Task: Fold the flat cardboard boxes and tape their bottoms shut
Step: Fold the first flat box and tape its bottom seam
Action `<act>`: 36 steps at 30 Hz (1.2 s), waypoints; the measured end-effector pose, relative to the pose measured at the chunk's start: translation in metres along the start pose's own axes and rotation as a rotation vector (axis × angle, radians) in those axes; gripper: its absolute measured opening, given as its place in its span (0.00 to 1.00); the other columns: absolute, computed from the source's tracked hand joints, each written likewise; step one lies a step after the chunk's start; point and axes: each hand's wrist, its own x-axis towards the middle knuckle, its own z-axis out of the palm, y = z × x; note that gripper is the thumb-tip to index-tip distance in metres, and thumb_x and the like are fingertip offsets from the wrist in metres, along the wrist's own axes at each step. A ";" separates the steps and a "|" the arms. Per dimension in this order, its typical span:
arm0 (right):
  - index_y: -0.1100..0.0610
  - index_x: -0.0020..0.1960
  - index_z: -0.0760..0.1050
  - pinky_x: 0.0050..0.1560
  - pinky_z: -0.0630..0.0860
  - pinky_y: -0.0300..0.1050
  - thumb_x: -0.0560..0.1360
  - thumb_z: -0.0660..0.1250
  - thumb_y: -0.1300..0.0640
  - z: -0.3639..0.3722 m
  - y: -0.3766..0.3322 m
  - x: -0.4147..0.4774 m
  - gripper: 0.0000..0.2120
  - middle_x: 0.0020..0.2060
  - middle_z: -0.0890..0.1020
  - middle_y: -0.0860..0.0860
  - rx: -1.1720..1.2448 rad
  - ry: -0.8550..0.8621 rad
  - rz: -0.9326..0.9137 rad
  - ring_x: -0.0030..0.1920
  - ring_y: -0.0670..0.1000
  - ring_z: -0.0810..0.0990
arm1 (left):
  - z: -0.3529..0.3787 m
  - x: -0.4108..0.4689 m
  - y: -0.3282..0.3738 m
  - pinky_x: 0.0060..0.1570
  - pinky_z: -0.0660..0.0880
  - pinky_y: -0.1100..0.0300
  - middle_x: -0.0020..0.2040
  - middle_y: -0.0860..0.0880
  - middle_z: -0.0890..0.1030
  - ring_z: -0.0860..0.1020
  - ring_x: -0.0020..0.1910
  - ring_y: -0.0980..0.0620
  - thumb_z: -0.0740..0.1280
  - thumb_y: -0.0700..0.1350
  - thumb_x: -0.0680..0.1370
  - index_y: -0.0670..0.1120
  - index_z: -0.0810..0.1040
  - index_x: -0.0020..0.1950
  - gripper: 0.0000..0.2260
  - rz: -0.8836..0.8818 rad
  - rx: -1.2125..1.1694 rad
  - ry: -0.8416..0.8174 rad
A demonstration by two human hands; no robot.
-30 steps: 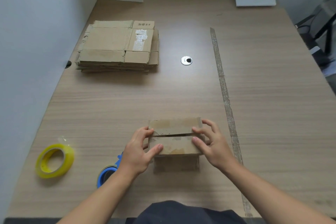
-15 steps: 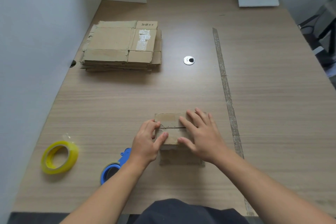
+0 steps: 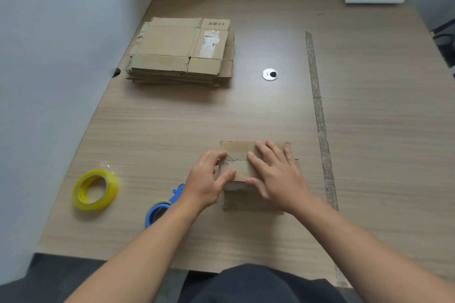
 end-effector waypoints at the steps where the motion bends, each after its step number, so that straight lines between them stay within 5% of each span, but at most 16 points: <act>1: 0.50 0.78 0.62 0.77 0.39 0.59 0.79 0.60 0.38 0.001 0.001 0.001 0.31 0.79 0.57 0.52 0.014 -0.004 0.010 0.80 0.55 0.49 | -0.004 -0.004 -0.001 0.58 0.75 0.56 0.62 0.52 0.76 0.76 0.58 0.53 0.72 0.50 0.77 0.47 0.74 0.68 0.21 0.018 0.032 -0.012; 8: 0.47 0.74 0.68 0.76 0.35 0.51 0.78 0.64 0.39 0.001 0.003 0.002 0.27 0.78 0.59 0.49 0.088 0.030 0.025 0.80 0.53 0.49 | -0.046 -0.057 -0.035 0.52 0.76 0.52 0.60 0.56 0.75 0.73 0.60 0.53 0.64 0.57 0.79 0.57 0.64 0.74 0.25 -0.113 0.419 0.058; 13: 0.48 0.74 0.70 0.77 0.39 0.54 0.77 0.67 0.41 0.001 -0.001 0.006 0.27 0.78 0.61 0.51 0.087 0.031 0.033 0.80 0.54 0.51 | -0.058 -0.087 -0.059 0.53 0.74 0.53 0.61 0.53 0.75 0.73 0.58 0.49 0.60 0.61 0.79 0.61 0.53 0.79 0.30 -0.219 0.684 -0.081; 26: 0.50 0.72 0.72 0.77 0.38 0.55 0.76 0.69 0.43 0.001 -0.007 0.011 0.27 0.77 0.63 0.54 0.083 0.035 0.046 0.79 0.57 0.54 | -0.031 -0.098 -0.062 0.31 0.66 0.57 0.46 0.49 0.68 0.69 0.35 0.51 0.59 0.61 0.81 0.67 0.21 0.69 0.42 -0.382 0.748 -0.129; 30: 0.51 0.72 0.72 0.77 0.39 0.56 0.76 0.70 0.43 0.001 -0.007 0.011 0.27 0.77 0.64 0.54 0.086 0.035 0.033 0.79 0.57 0.55 | -0.027 -0.096 -0.068 0.35 0.71 0.55 0.44 0.50 0.67 0.69 0.35 0.51 0.60 0.57 0.82 0.69 0.22 0.68 0.41 -0.351 0.647 -0.079; 36: 0.46 0.73 0.70 0.76 0.36 0.48 0.77 0.66 0.39 0.001 0.000 0.013 0.27 0.78 0.60 0.49 0.157 0.011 0.041 0.79 0.52 0.51 | -0.053 -0.070 -0.052 0.44 0.77 0.48 0.50 0.48 0.75 0.78 0.47 0.43 0.64 0.55 0.80 0.71 0.34 0.74 0.40 -0.212 0.468 0.047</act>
